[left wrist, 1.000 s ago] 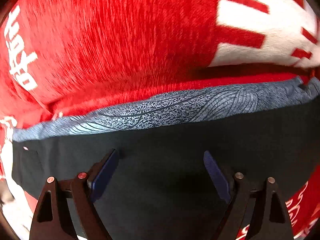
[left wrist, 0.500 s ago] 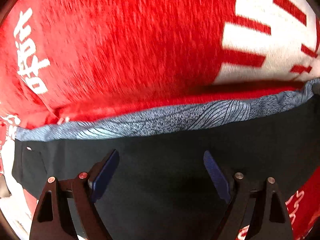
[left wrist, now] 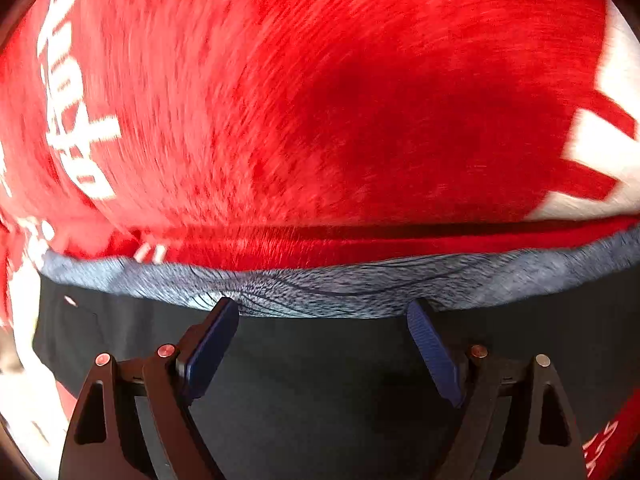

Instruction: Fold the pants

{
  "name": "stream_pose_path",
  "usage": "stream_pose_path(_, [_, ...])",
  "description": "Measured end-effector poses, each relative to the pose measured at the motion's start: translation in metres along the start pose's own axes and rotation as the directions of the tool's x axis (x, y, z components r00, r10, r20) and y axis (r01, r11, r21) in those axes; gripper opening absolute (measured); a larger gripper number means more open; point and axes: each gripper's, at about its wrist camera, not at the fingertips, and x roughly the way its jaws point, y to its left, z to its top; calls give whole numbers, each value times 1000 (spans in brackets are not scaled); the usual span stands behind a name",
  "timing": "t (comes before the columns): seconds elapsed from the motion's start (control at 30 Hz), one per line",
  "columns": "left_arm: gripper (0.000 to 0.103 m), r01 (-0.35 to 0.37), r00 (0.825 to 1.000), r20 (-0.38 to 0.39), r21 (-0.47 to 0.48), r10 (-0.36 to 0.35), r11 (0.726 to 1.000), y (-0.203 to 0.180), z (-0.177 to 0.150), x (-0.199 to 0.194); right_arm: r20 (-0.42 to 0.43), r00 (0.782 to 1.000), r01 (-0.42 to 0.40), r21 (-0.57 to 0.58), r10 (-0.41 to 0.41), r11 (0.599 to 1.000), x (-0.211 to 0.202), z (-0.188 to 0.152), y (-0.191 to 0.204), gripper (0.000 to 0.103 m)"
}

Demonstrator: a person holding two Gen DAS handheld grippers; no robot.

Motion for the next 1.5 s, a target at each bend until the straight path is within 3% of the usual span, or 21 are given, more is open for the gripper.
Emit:
stream_pose_path(0.07, [97,1,1000,6,-26,-1,1000,8,3,6,-18,999,39,-1,-39,999,18,-10,-3,39])
stream_pose_path(0.13, [98,-32,999,8,-53,33,998,25,4,8,30,1000,-2,-13,3,1000,16,-28,-9,39])
stream_pose_path(0.23, [98,-72,997,-22,-103,70,992,59,3,12,21,999,30,-36,-29,999,11,-46,-5,39])
stream_pose_path(0.33, [98,-121,992,-62,-166,112,979,102,-4,10,-4,999,43,14,-43,999,-1,-55,-1,40])
stream_pose_path(0.5, [98,-169,984,-83,-201,155,965,164,-32,-5,-24,997,-66,86,69,994,-22,-97,13,46])
stream_pose_path(0.63, [98,-174,983,-94,-216,157,961,197,-47,-3,-81,986,-141,57,146,988,-22,-150,61,46])
stream_pose_path(0.77, [98,-167,984,-93,-201,151,965,216,-56,5,-156,947,-273,78,282,959,-8,-205,123,46])
stream_pose_path(0.9, [98,-156,986,-74,-150,146,976,241,-54,7,-197,900,-377,97,389,921,22,-204,181,46])
stream_pose_path(1.1, [98,-134,990,-58,-98,128,986,264,-57,7,-223,796,-537,170,563,826,61,-218,264,46])
stream_pose_path(1.17, [98,-115,992,-64,-87,110,990,275,-60,13,-215,768,-568,204,603,797,67,-223,267,46])
stream_pose_path(1.3, [98,-59,996,-68,-69,54,996,288,-67,23,-180,747,-592,258,640,763,88,-226,290,46])
stream_pose_path(1.5, [98,5,999,-47,-28,-6,1000,279,-72,32,-155,766,-568,290,624,770,104,-227,296,46])
